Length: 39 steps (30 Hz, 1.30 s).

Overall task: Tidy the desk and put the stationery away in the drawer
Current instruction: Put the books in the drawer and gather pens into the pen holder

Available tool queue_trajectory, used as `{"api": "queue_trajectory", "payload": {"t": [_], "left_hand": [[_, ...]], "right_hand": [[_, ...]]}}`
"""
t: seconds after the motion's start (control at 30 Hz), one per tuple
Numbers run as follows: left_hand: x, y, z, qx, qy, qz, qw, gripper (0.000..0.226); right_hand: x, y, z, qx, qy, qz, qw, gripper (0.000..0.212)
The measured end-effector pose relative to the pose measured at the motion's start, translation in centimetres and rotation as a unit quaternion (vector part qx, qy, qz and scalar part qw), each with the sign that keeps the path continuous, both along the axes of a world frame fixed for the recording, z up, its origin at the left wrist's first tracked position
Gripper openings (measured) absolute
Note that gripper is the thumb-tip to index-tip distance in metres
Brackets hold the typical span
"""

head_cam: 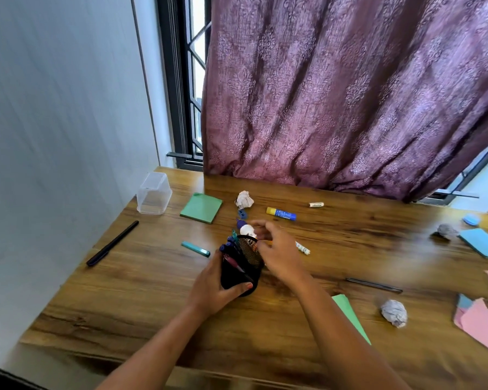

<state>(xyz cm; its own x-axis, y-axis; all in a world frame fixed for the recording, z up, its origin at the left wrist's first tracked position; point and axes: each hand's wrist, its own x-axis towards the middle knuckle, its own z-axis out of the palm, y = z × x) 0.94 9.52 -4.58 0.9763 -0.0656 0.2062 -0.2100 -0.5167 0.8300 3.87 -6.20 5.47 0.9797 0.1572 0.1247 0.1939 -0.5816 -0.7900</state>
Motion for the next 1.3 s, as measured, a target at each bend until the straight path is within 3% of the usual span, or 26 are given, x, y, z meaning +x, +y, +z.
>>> {"api": "queue_trajectory", "payload": {"t": [0.1,0.17,0.23,0.3,0.4,0.47,0.7,0.8,0.93,1.0,1.07,1.3], "left_hand": [[0.1,-0.2,-0.1,-0.006,0.002,-0.008,1.0,0.09],[0.1,-0.3,0.1,-0.01,0.002,-0.011,1.0,0.092],[0.1,-0.4,0.1,-0.014,0.0,-0.013,1.0,0.094],[0.0,-0.4,0.3,-0.015,-0.002,-0.012,1.0,0.09],[0.0,-0.5,0.5,-0.013,0.0,-0.014,1.0,0.086],[0.0,-0.5,0.4,-0.012,0.001,-0.015,1.0,0.087],[-0.1,-0.4,0.5,-0.018,0.012,-0.026,0.999,0.094],[-0.2,-0.4,0.4,-0.009,0.007,-0.011,1.0,0.09],[-0.2,-0.3,0.5,-0.008,0.003,-0.011,1.0,0.085],[-0.1,-0.3,0.4,-0.01,0.002,-0.013,1.0,0.085],[-0.1,-0.2,0.2,-0.013,0.0,-0.014,1.0,0.084],[-0.8,0.0,0.2,-0.011,-0.009,0.01,1.0,0.084]], "right_hand": [[0.7,-3.9,-0.7,-0.005,0.005,-0.098,0.995,0.039],[0.8,-7.4,-1.6,-0.1,0.044,-0.159,0.981,0.046],[0.4,-11.0,-2.7,-0.247,0.075,-0.215,0.942,0.048],[-0.3,-13.5,-3.8,-0.328,0.103,-0.259,0.903,0.041],[-1.2,-14.4,-4.7,-0.355,0.155,-0.281,0.878,0.033],[-1.6,-14.0,-5.2,-0.361,0.136,-0.287,0.877,0.03],[-1.1,-12.3,-6.3,-0.338,0.056,-0.253,0.905,0.033],[-0.5,-11.3,-5.2,-0.275,-0.031,-0.255,0.926,0.03],[-0.3,-7.5,-0.2,-0.024,-0.207,-0.203,0.957,0.019],[-1.1,-4.8,2.8,0.161,-0.188,-0.15,0.957,0.019],[-2.0,-2.3,4.6,0.254,-0.143,-0.076,0.954,0.024],[-3.1,1.3,1.9,0.001,-0.1,-0.006,0.995,0.017]]}}
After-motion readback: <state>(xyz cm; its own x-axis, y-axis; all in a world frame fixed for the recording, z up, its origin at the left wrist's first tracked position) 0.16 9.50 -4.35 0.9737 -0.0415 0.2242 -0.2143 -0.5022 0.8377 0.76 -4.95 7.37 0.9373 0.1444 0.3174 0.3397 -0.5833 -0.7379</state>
